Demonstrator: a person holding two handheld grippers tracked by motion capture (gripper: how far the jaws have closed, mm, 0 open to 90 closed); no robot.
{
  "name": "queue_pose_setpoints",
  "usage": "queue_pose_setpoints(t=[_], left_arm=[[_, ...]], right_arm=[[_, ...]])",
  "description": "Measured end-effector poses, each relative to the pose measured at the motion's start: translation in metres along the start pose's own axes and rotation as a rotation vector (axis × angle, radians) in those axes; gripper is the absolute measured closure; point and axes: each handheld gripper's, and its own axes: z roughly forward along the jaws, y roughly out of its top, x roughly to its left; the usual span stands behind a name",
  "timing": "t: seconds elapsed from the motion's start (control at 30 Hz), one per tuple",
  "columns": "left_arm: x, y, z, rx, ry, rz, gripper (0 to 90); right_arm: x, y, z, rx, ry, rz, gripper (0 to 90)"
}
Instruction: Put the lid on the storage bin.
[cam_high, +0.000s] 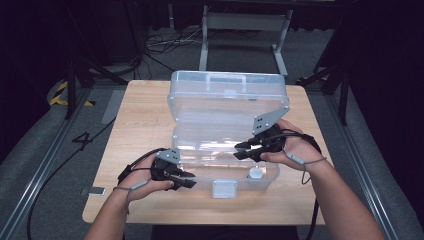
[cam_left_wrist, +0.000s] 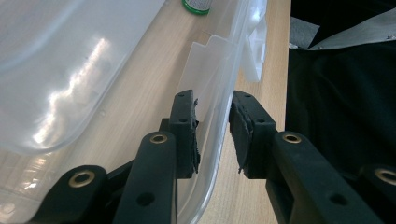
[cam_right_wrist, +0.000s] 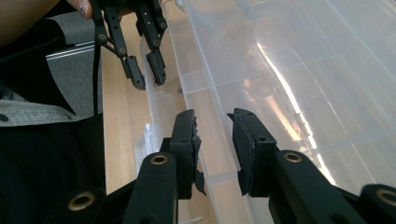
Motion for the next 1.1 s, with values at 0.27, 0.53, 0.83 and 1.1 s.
queue_pose_setpoints(t=[0.27, 0.53, 0.83, 1.1], left_arm=[[-0.001, -0.001, 0.0, -0.009, -0.005, 0.0, 67.8], [-0.001, 0.0, 0.0, -0.008, -0.007, -0.001, 67.4], [-0.001, 0.0, 0.0, -0.008, -0.006, -0.002, 66.7], [-0.004, 0.0, -0.001, -0.008, -0.022, -0.004, 59.0]], right_arm=[[0.0, -0.001, -0.001, -0.01, -0.012, 0.002, 69.3], [-0.004, -0.003, -0.021, -0.1, -0.065, 0.022, 76.1], [-0.011, -0.01, -0.048, -0.218, -0.162, 0.075, 85.0], [-0.028, -0.021, -0.069, -0.365, -0.327, 0.206, 89.5]])
